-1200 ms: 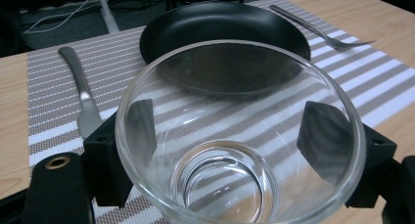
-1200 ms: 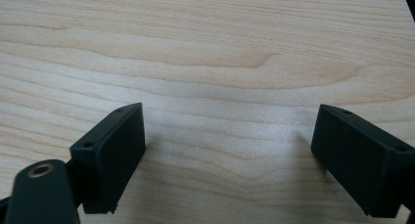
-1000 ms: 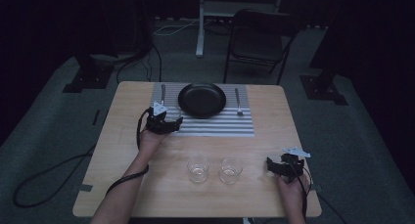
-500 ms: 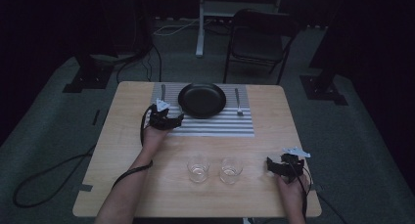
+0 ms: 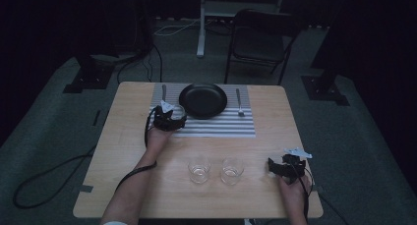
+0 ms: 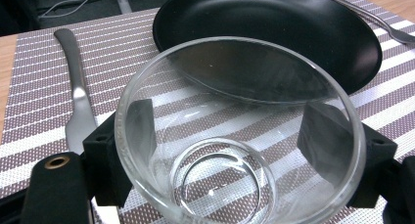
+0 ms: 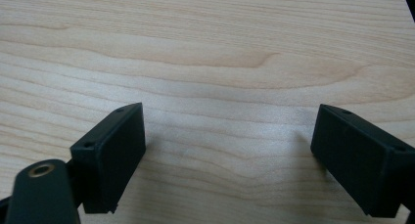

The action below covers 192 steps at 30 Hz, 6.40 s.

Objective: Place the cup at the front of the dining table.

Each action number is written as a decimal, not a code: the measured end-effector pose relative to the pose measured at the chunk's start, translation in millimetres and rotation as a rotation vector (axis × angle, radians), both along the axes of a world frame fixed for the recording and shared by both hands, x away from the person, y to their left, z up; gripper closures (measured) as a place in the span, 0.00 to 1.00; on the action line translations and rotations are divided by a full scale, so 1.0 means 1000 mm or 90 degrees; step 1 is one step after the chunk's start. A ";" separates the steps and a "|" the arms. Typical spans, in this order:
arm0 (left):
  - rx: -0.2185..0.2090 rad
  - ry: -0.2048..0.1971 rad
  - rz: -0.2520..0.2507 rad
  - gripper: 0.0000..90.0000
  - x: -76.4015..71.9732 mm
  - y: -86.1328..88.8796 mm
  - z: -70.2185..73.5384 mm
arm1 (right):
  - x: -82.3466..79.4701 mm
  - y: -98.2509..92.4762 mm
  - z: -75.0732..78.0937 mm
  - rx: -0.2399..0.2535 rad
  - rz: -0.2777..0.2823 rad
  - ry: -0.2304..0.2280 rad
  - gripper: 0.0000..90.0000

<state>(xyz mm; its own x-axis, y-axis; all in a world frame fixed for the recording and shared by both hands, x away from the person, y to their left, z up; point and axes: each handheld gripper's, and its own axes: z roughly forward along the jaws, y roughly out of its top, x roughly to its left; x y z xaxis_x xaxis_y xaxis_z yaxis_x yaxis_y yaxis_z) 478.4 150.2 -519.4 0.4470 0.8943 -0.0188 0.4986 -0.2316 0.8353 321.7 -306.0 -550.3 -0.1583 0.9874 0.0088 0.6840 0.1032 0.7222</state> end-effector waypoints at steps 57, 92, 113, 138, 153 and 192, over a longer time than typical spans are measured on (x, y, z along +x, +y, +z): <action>0.006 -0.015 -0.049 0.21 -0.077 0.045 -0.001 | 0.000 0.000 0.000 0.000 0.000 0.000 0.14; -0.002 -0.020 -0.010 0.21 -0.135 0.098 -0.008 | 0.000 0.000 0.000 0.000 0.000 0.000 0.14; 0.004 -0.011 0.029 0.21 -0.162 0.141 -0.015 | 0.000 0.000 0.000 0.001 -0.002 0.000 0.14; -0.002 0.011 0.102 0.21 -0.201 0.188 -0.019 | -0.001 0.001 0.000 0.003 -0.003 0.001 0.14; 0.009 0.040 0.160 0.21 -0.222 0.198 -0.020 | -0.001 0.001 0.000 0.003 -0.003 0.001 0.14; 0.010 0.073 0.232 0.21 -0.232 0.190 -0.018 | -0.001 0.000 0.000 0.002 -0.003 0.001 0.14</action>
